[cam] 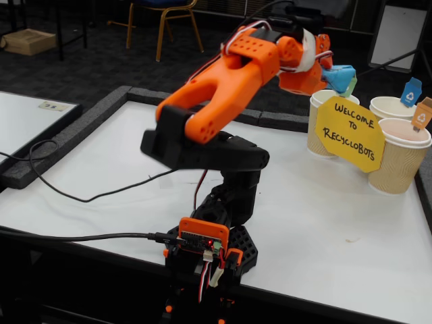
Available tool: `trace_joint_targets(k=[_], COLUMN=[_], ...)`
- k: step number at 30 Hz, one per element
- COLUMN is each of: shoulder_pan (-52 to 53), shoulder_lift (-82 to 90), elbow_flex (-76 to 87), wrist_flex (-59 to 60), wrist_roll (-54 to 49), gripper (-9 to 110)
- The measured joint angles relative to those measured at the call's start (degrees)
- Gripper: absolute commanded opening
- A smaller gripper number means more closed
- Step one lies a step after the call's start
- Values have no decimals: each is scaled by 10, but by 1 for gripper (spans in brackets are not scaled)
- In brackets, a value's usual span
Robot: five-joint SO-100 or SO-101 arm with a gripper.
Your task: Sort rubbish by color.
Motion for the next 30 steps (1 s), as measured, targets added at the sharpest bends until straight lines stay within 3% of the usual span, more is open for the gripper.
trace_joint_targets(k=[16,30], shoulder_pan=[40,71], shoulder_lift=[-370,-617], elbow_flex=[-216,-456], wrist_flex=[-136,-144], wrist_roll=[0,0], gripper=[0,0])
